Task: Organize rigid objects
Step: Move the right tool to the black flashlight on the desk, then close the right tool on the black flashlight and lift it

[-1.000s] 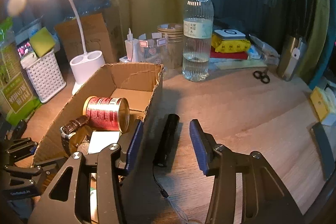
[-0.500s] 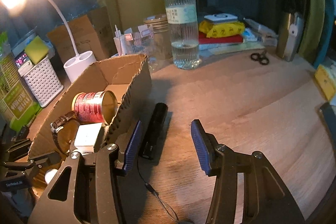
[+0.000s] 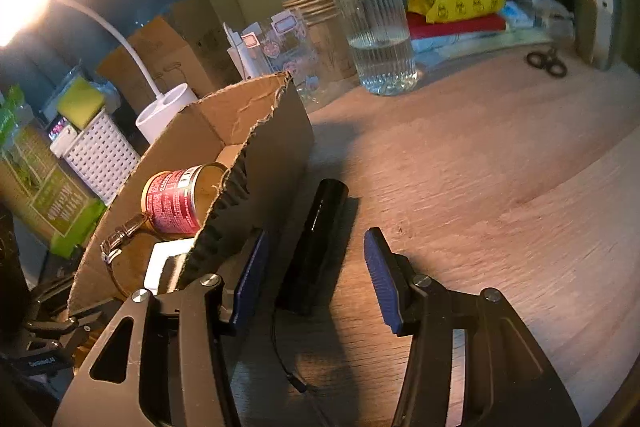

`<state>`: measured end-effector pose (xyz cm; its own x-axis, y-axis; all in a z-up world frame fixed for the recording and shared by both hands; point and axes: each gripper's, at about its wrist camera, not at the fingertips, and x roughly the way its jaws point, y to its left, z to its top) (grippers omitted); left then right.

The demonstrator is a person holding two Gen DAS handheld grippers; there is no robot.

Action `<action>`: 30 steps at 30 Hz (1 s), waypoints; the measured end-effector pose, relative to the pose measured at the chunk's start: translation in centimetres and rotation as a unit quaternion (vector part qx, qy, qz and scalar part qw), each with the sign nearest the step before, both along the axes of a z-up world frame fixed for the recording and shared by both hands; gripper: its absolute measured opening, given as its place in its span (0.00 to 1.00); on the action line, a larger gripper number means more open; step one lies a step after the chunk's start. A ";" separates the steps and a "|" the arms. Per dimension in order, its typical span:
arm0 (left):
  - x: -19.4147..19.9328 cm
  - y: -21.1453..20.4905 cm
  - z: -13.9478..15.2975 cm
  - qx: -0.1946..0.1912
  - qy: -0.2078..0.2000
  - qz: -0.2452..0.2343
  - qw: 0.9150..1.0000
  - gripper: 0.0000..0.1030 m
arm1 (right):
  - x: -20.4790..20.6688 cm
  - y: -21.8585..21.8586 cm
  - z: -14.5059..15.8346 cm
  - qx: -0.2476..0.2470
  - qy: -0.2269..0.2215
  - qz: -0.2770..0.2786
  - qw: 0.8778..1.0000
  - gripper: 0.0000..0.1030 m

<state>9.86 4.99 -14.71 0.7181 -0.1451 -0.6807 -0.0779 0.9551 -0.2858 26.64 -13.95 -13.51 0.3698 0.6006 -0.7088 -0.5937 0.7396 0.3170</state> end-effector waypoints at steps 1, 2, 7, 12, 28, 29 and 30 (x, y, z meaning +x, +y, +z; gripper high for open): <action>0.0 0.0 0.0 0.000 0.000 0.000 1.000 0.41 | 0.1 -0.3 -0.2 0.007 0.004 -0.001 1.000 0.51; 0.0 0.0 0.0 0.000 0.000 0.000 1.000 0.41 | 0.3 -0.5 -0.3 0.012 0.009 -0.003 1.000 0.52; 0.0 0.1 0.0 -0.001 0.000 0.002 1.000 0.41 | 0.9 -1.0 -1.0 0.007 0.025 -0.020 0.999 0.51; 0.0 0.1 0.0 -0.001 0.000 0.003 1.000 0.41 | 0.4 0.5 -1.0 -0.029 0.001 -0.005 1.000 0.51; 0.0 0.2 0.0 -0.001 0.000 0.003 1.000 0.42 | 0.6 2.2 -1.5 -0.127 -0.062 -0.031 0.989 0.39; 0.0 0.2 0.0 -0.001 0.000 0.002 1.000 0.42 | 0.6 2.4 -1.5 -0.130 -0.063 -0.030 0.989 0.38; 0.0 0.2 0.0 -0.001 0.000 0.002 1.000 0.42 | 0.6 2.5 -1.5 -0.132 -0.065 -0.029 0.989 0.33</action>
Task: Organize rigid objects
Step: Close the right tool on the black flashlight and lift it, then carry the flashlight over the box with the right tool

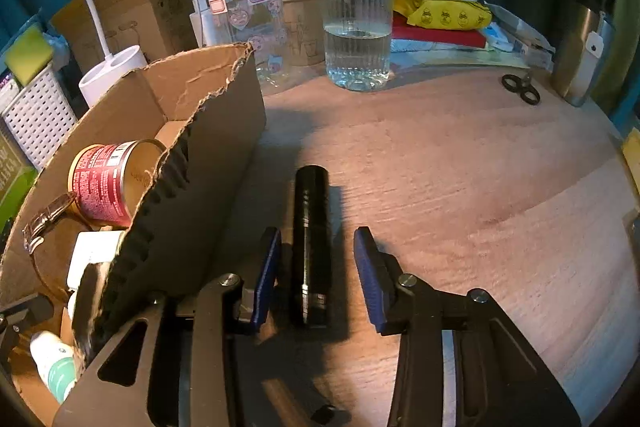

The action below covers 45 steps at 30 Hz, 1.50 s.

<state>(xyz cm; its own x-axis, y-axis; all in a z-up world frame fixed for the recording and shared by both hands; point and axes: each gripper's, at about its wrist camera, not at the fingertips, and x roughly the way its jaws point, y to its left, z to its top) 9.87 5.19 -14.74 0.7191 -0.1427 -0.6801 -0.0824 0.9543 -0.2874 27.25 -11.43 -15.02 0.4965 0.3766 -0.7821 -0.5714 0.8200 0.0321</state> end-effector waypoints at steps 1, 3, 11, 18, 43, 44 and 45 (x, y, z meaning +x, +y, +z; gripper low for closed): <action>0.0 0.0 0.0 0.000 0.000 0.000 1.000 0.42 | -0.1 0.1 0.0 -0.003 -0.002 0.002 1.000 0.27; 0.0 0.0 0.0 0.000 0.000 0.000 1.000 0.42 | -0.2 0.1 0.0 -0.004 -0.003 0.003 1.000 0.21; 0.0 0.0 0.0 0.000 0.000 0.000 1.000 0.42 | -0.9 -0.3 0.4 -0.012 -0.027 -0.006 1.000 0.21; 0.0 0.0 0.0 0.000 0.000 0.000 1.000 0.42 | -2.1 -0.8 1.0 -0.009 -0.039 -0.010 0.999 0.21; 0.0 0.0 0.0 0.000 0.000 0.000 1.000 0.42 | -7.6 -2.9 6.8 0.004 -0.119 -0.019 0.993 0.21; 0.0 0.0 0.0 0.000 0.000 0.000 1.000 0.42 | -7.9 -2.9 7.2 0.005 -0.123 -0.018 0.992 0.21; 0.0 0.0 0.0 0.000 0.000 0.000 1.000 0.42 | -8.1 -2.9 7.5 0.007 -0.126 -0.017 0.992 0.21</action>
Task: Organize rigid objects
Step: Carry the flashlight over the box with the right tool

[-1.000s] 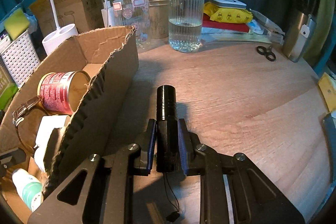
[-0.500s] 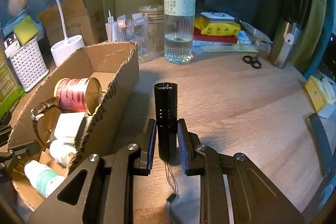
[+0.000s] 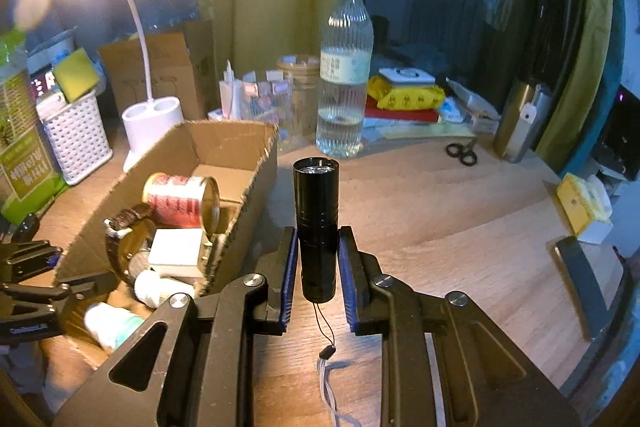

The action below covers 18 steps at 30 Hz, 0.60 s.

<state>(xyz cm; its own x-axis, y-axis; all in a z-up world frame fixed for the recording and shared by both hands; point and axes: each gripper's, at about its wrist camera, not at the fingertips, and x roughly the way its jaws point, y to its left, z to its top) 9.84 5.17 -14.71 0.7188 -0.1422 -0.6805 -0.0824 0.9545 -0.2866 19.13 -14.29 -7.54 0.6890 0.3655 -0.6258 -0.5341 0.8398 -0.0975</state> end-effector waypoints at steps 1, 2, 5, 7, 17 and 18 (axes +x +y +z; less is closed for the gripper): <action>0.0 0.0 0.0 0.000 0.000 0.000 1.000 0.42 | -0.3 0.0 0.5 0.001 -0.006 0.002 1.000 0.21; 0.0 0.0 0.0 0.000 0.000 0.000 1.000 0.42 | -0.7 0.1 0.9 0.003 -0.011 0.004 1.000 0.21; 0.0 0.0 0.0 0.000 0.000 0.000 1.000 0.42 | -1.6 0.3 2.0 0.007 -0.024 0.011 1.000 0.21; 0.0 0.0 0.0 0.000 0.000 0.000 1.000 0.42 | -2.3 0.4 2.9 0.015 -0.032 0.020 0.999 0.21; 0.0 0.0 0.0 0.000 0.000 0.000 1.000 0.42 | -7.5 1.6 8.0 0.039 -0.100 0.057 0.993 0.21; 0.0 0.0 0.0 0.000 0.000 0.000 1.000 0.42 | -8.0 1.7 8.5 0.042 -0.105 0.061 0.992 0.21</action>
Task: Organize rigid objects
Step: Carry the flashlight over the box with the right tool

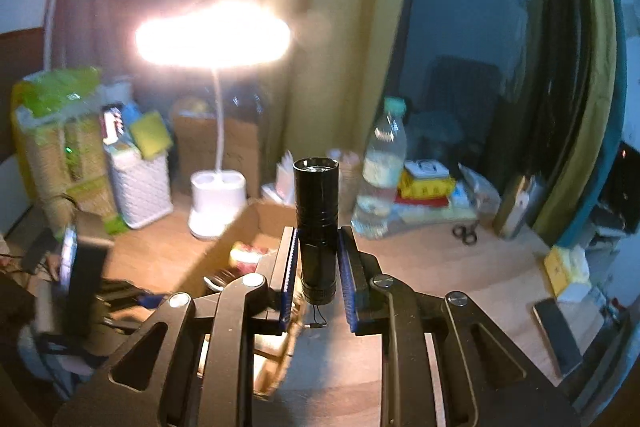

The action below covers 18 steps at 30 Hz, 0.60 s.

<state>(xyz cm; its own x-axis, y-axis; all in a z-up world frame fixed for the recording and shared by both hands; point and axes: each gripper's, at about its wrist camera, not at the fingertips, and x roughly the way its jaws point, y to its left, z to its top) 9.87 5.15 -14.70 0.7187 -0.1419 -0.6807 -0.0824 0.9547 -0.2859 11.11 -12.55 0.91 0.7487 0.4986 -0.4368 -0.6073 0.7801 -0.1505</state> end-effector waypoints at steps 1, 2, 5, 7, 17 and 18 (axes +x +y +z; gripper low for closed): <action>0.0 0.0 0.0 0.000 0.000 0.000 1.000 0.42 | -0.5 0.1 0.5 0.003 -0.006 0.005 1.000 0.21; 0.0 0.0 0.0 0.000 0.000 0.000 1.000 0.42 | -0.9 0.2 0.8 0.006 -0.011 0.010 1.000 0.21; 0.0 0.0 0.0 0.000 0.000 0.000 1.000 0.42 | -2.0 0.5 1.9 0.019 -0.018 0.028 0.999 0.21; 0.0 0.0 0.0 0.000 0.000 0.000 1.000 0.42 | -2.7 0.6 2.4 0.028 -0.021 0.042 0.999 0.21; 0.0 0.0 0.0 0.000 0.000 0.000 1.000 0.42 | -3.3 2.5 2.3 0.033 -0.011 0.078 0.996 0.21; 0.0 0.0 0.0 0.000 0.000 0.000 1.000 0.42 | -3.1 2.8 1.9 0.029 -0.007 0.079 0.996 0.21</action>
<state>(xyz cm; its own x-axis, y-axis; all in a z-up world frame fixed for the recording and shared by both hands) 9.86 5.13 -14.69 0.7186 -0.1420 -0.6807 -0.0822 0.9547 -0.2859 8.05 -9.80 2.81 0.6647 0.6342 -0.3948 -0.7210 0.6830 -0.1169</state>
